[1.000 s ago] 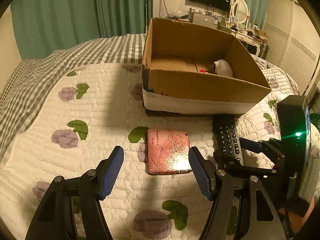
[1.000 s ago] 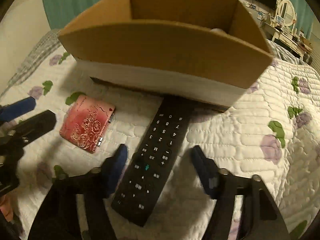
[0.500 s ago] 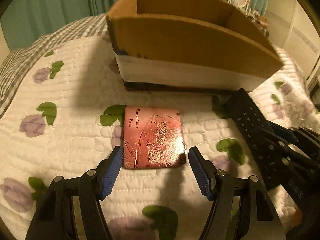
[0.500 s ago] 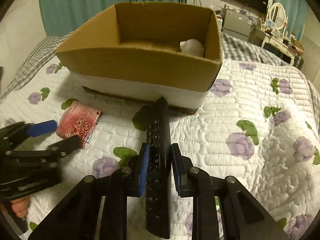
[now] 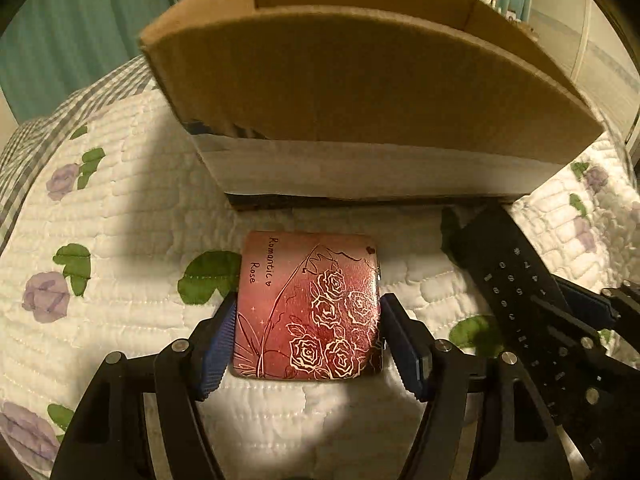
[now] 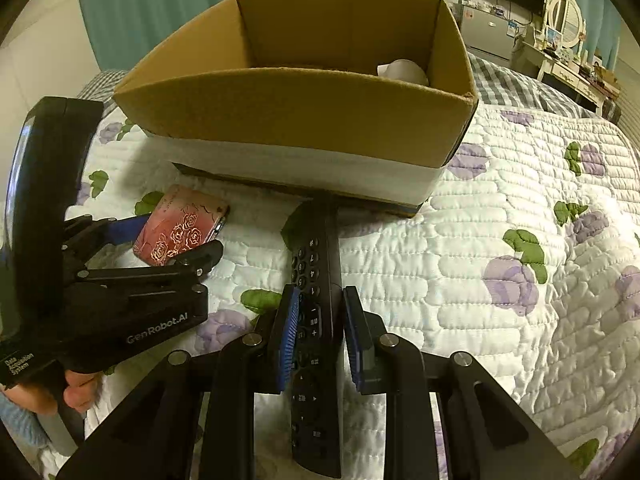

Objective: Organize rigid objects
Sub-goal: 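Lower the remote and pink case into the box and open both tools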

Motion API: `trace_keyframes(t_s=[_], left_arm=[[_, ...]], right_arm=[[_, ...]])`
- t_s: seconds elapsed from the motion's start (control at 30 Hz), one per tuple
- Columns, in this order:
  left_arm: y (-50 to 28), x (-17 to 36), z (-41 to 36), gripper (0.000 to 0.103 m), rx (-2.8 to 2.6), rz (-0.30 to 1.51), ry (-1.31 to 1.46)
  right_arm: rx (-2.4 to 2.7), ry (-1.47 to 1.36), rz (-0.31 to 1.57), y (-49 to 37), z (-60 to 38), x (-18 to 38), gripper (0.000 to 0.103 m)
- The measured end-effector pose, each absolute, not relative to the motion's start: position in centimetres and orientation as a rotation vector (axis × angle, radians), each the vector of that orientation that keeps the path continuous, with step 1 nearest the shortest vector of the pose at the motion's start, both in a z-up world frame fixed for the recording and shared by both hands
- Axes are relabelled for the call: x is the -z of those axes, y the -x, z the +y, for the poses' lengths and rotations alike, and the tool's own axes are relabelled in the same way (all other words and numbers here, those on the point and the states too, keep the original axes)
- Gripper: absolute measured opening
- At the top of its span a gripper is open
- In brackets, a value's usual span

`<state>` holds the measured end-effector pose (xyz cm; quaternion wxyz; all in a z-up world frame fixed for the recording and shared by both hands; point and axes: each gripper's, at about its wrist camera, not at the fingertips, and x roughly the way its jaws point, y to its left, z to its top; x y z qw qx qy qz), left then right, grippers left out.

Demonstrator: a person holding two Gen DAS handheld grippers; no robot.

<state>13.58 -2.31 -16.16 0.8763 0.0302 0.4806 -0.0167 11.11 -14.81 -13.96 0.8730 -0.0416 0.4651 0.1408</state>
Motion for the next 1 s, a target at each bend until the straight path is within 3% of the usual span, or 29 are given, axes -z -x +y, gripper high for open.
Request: trace_keyframes(t_s=[0.53, 1.0], left_arm=[[-4.4, 6.9, -1.6, 0.070, 0.084, 0.831, 0.019], [-9.9, -3.6, -3.6, 0.070, 0.107, 0.659, -0.040]], right_arm=[[-0.310, 0.083, 0.871, -6.1, -15.5, 8.2, 0.022], [-0.346, 0.076, 0.639, -8.6, -17.1, -4.2, 0.022]])
